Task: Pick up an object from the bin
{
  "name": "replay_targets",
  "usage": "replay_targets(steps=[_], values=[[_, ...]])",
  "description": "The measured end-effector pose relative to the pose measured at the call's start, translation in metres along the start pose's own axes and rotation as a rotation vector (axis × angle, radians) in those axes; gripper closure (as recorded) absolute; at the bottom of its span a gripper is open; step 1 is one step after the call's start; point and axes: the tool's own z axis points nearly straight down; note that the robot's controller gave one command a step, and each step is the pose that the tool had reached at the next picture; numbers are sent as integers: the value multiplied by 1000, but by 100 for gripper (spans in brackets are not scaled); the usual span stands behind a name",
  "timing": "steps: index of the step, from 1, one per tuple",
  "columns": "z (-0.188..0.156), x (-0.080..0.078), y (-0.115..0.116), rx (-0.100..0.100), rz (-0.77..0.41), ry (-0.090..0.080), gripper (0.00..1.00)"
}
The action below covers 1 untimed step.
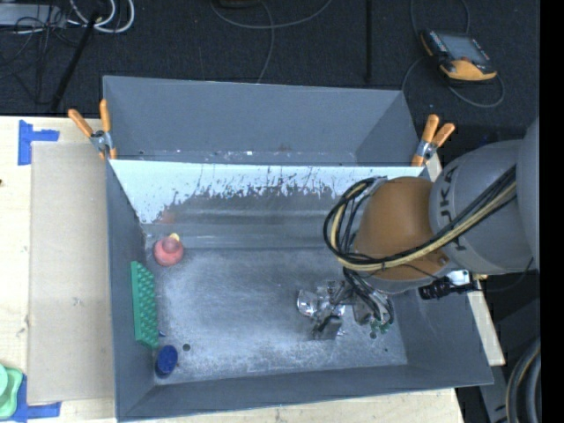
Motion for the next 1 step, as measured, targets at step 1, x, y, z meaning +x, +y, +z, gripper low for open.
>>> replay_targets(steps=[1], values=[[-52, -1, 0, 0, 1, -8, 100]])
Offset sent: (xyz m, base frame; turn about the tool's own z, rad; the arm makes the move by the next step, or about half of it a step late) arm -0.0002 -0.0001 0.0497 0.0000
